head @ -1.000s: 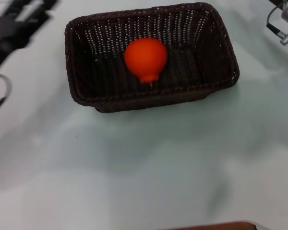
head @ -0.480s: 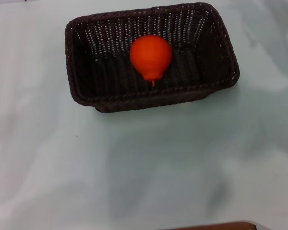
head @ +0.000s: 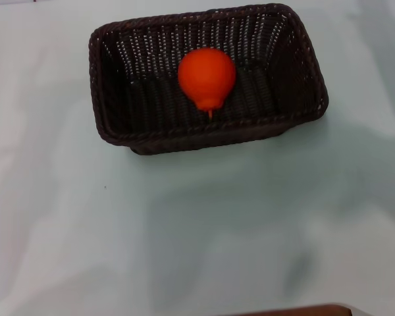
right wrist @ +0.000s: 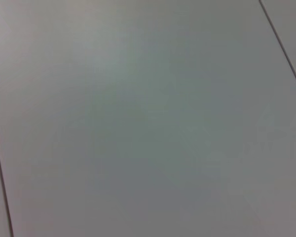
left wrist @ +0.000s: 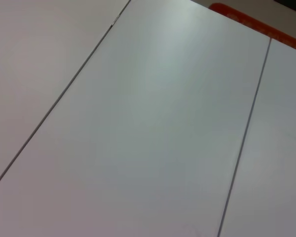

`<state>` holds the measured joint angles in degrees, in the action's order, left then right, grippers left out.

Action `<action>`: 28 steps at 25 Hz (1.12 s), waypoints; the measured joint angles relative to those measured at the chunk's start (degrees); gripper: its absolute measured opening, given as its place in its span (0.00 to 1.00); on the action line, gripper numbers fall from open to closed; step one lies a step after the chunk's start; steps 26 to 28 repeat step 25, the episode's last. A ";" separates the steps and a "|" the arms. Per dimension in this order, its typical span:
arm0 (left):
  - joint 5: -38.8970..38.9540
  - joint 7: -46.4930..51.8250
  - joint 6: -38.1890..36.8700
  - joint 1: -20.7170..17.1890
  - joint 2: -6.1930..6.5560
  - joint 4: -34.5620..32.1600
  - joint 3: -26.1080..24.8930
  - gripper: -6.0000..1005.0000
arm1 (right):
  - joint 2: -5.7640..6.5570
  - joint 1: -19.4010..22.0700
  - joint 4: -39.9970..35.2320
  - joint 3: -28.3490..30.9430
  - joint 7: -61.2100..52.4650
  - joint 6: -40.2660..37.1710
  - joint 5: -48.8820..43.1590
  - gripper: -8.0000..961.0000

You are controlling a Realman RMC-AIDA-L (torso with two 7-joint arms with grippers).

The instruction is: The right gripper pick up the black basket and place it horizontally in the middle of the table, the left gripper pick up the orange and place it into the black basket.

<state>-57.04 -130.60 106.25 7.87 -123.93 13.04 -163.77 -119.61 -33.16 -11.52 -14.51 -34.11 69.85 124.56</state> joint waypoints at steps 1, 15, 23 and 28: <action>-0.03 0.00 -0.08 0.05 0.00 -0.02 0.02 0.88 | -0.02 -0.09 0.41 0.48 2.49 0.61 0.01 0.91; -0.40 -0.08 -0.72 0.29 -0.03 -0.13 0.36 0.88 | -0.10 -0.02 2.23 3.71 11.47 2.54 0.14 0.90; -0.36 -0.09 -0.89 0.24 -0.08 -0.67 0.54 0.88 | -0.11 -0.04 2.70 4.05 11.28 2.58 0.16 0.90; -0.35 -0.09 -0.89 0.23 -0.08 -0.81 0.55 0.88 | -0.12 -0.11 2.72 4.06 11.25 2.58 0.16 0.90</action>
